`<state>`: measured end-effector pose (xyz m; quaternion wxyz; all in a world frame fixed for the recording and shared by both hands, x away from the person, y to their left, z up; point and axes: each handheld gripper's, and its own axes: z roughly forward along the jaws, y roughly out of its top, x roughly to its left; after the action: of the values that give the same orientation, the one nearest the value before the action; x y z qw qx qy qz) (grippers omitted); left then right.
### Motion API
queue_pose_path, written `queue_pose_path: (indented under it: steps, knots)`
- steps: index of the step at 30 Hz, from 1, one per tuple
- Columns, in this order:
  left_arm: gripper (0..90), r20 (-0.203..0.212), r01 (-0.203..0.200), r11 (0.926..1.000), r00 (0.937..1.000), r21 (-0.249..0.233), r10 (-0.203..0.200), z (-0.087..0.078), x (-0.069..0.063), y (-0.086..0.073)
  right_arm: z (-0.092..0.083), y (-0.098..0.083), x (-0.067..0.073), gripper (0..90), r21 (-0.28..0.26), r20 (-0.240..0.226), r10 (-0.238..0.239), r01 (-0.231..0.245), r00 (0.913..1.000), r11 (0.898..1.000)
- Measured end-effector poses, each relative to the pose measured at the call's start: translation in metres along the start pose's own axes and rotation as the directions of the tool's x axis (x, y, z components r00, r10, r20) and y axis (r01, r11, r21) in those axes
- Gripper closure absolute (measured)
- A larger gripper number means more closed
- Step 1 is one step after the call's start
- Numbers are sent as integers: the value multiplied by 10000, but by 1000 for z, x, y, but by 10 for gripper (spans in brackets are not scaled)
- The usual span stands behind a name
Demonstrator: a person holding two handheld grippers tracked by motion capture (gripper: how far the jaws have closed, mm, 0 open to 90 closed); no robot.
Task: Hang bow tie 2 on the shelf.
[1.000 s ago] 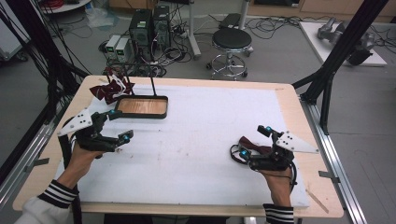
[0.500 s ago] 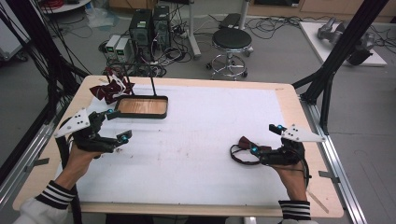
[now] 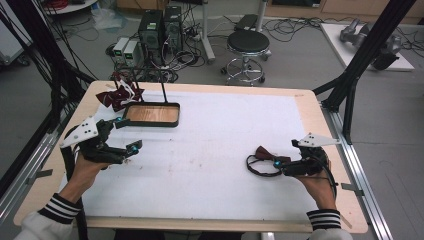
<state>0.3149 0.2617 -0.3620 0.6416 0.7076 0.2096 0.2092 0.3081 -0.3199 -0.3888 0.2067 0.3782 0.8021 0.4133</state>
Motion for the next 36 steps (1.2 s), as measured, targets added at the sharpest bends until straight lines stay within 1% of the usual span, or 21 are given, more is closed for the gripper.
queue_pose_path:
  steps: [5, 8, 12, 13, 17, 18, 20, 25, 29, 31, 34, 36]
  knots:
    - [128, 12, -22, 10000, 10000, 5, 22, 1, -2, 0, 4, -7, -8, 43, 569, 105, 52, -58, 9999, 9984]
    - [128, 0, -19, 10000, 10000, 22, 19, 2, -2, 0, 6, -10, -13, 44, 884, 30, 74, -77, 10000, 9961]
    - [128, 45, -34, 10000, 10000, 3, 34, 5, -3, 0, 9, -14, -17, 50, 1390, 104, 123, -136, 9999, 9902]
    - [128, 73, -79, 10000, 9999, 21, 79, 5, -3, 1, 10, -14, -18, 54, 1508, 116, 20, -37, 9999, 9886]
    - [128, 106, -49, 10000, 9999, 32, 49, 7, -5, 0, 15, -16, -19, 65, 1897, 133, -71, 44, 9999, 9818]
    - [128, 109, -91, 9999, 9999, 51, 90, 7, -5, 0, 16, -16, -20, 79, 2014, 153, -99, 66, 9998, 9795]
    - [128, 155, -85, 9999, 9998, 80, 84, 8, -6, 0, 17, -17, -21, 206, 2146, -24, -135, 137, 9999, 9766]
    - [128, 203, -138, 9999, 9997, 97, 136, 10, -8, 0, 20, -19, -24, 208, 2407, 82, 37, -56, 10000, 9706]
    - [128, 181, -129, 9999, 9998, 86, 128, 10, -8, 0, 23, -20, -24, 240, 2650, -28, -90, 95, 10000, 9642]
    - [128, 150, -139, 9999, 9998, 79, 137, 9, -7, 1, 24, -20, -24, 252, 2841, -42, -118, 125, 9999, 9587]
    - [128, 125, -150, 9999, 9998, 63, 150, 9, -7, 1, 27, -20, -23, 258, 2959, -7, -247, 238, 9997, 9549]
    - [128, 125, -152, 9998, 9998, 85, 151, 10, -7, 1, 28, -20, -22, 282, 3024, 8, -232, 219, 9997, 9529]
